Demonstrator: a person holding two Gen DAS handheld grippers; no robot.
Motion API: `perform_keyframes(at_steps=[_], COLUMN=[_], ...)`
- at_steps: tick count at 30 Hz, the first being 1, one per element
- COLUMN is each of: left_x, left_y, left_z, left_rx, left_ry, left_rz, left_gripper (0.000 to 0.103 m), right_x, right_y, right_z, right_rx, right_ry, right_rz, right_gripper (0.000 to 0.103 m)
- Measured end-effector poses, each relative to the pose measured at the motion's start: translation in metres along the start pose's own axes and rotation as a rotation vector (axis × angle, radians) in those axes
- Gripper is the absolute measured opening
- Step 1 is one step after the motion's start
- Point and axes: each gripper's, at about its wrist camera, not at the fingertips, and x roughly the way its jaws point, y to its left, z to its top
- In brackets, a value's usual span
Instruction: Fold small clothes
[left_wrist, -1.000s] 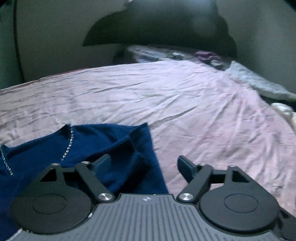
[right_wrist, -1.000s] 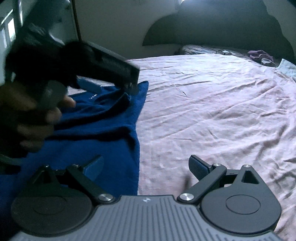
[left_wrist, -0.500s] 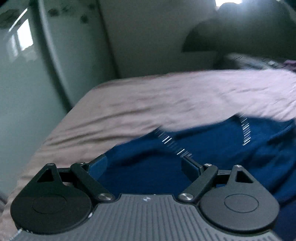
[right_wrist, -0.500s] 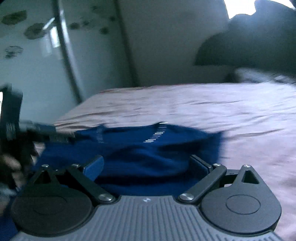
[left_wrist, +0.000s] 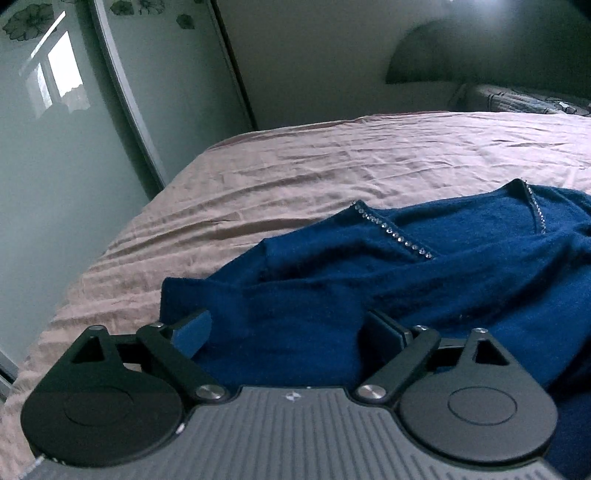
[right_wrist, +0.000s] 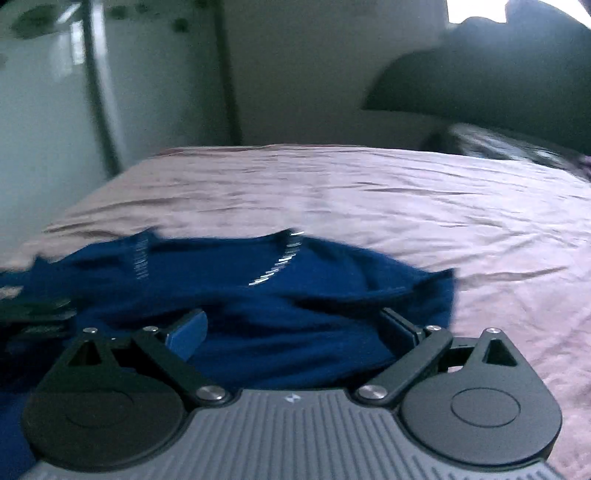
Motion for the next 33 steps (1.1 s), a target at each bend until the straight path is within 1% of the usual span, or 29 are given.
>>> perform_keyframes(at_steps=[1, 2, 4, 7, 9, 12, 18, 23, 26, 33], left_x=[0.0, 0.001, 0.001, 0.001, 0.001, -0.001, -0.01, -0.018, -0.022, -0.025], left_y=[0.0, 0.001, 0.003, 0.005, 0.006, 0.006, 0.008, 0.012, 0.011, 0.009], left_z=[-0.001, -0.001, -0.003, -0.005, -0.006, -0.007, -0.011, -0.017, -0.021, -0.034], left_rx=[-0.005, -0.01, -0.021, -0.029, -0.03, -0.034, -0.025, -0.059, -0.063, -0.081], left_ry=[0.0, -0.001, 0.001, 0.0, -0.003, -0.003, -0.001, 0.015, 0.017, -0.027], left_rz=[0.002, 0.003, 0.002, -0.002, -0.002, 0.0, -0.006, -0.024, -0.027, -0.018], left_gripper=[0.095, 0.096, 0.098, 0.101, 0.102, 0.101, 0.101, 0.101, 0.102, 0.103], right_x=[0.003, 0.008, 0.024, 0.018, 0.008, -0.011, -0.026, -0.027, -0.02, -0.019], right_y=[0.003, 0.003, 0.001, -0.007, -0.004, 0.003, 0.013, 0.019, 0.018, 0.022], right_z=[-0.003, -0.005, -0.01, -0.009, -0.01, -0.015, -0.027, -0.043, -0.051, -0.062], right_rx=[-0.021, -0.037, -0.038, 0.026, 0.023, -0.003, -0.023, -0.023, -0.011, -0.025], right_ry=[0.021, 0.044, 0.085, 0.059, 0.039, 0.031, 0.058, 0.083, 0.099, 0.048], right_rz=[0.014, 0.006, -0.056, -0.074, -0.082, -0.047, -0.001, 0.004, -0.011, -0.047], right_gripper=[0.101, 0.101, 0.101, 0.101, 0.101, 0.101, 0.101, 0.101, 0.103, 0.103])
